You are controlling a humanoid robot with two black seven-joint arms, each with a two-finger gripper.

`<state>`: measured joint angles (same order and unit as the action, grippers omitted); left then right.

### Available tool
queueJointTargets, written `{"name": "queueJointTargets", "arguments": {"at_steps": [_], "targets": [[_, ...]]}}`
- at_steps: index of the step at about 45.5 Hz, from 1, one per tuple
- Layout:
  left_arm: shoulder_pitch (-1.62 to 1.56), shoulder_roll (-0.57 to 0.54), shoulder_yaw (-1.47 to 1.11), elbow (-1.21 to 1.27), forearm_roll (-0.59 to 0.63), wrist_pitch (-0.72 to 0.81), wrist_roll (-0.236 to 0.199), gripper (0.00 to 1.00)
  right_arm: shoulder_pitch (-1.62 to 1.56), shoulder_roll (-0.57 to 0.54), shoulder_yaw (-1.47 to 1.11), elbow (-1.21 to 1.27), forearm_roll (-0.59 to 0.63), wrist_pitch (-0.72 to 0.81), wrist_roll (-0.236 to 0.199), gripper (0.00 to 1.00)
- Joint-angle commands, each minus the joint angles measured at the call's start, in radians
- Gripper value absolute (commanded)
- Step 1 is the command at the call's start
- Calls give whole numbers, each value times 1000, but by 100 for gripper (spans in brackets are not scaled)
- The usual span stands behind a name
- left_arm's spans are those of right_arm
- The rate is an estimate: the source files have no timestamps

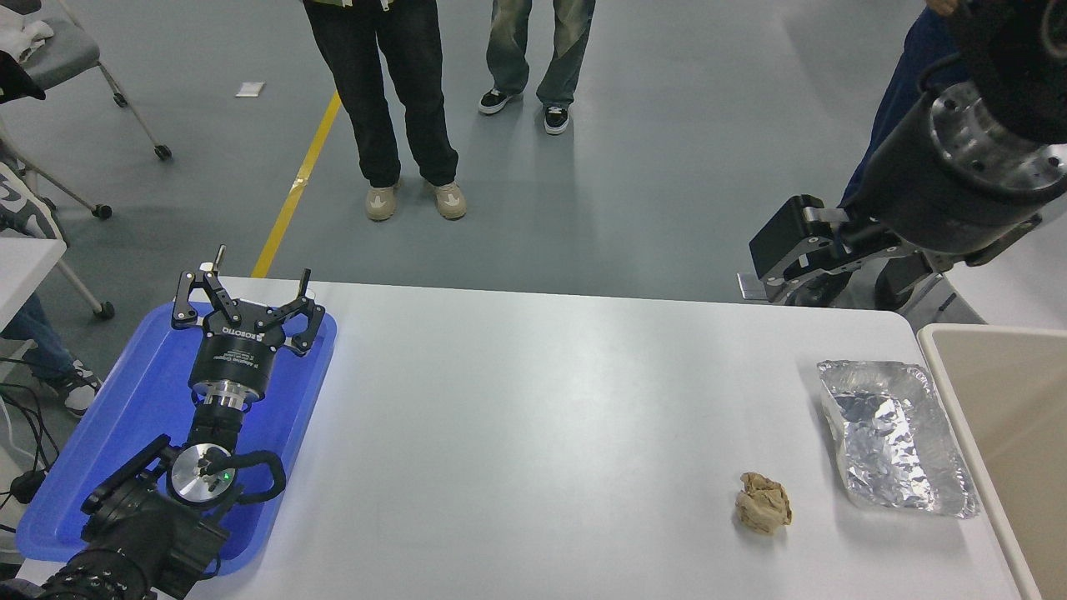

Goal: Pick up foil plate and place in dustbin

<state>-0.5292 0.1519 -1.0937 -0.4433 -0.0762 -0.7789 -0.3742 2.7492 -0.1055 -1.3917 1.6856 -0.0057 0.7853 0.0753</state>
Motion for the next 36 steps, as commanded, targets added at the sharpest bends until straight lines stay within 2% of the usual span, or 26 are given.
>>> {"name": "queueJointTargets", "arguments": {"at_steps": [1, 20, 30, 36], "targets": [[0, 0, 0, 0, 1, 0, 0, 100, -19, 4, 5, -9, -4, 0, 0, 100], [0, 0, 0, 0, 3, 0, -3, 100, -158, -29, 6, -75, -26, 0, 1, 100], [0, 0, 0, -2, 3, 0, -5, 100, -310, -150, 16, -148, -149, 0, 1, 100], [0, 0, 0, 0, 3, 0, -3, 100, -427, -308, 25, -211, -348, -1, 1, 100]]}}
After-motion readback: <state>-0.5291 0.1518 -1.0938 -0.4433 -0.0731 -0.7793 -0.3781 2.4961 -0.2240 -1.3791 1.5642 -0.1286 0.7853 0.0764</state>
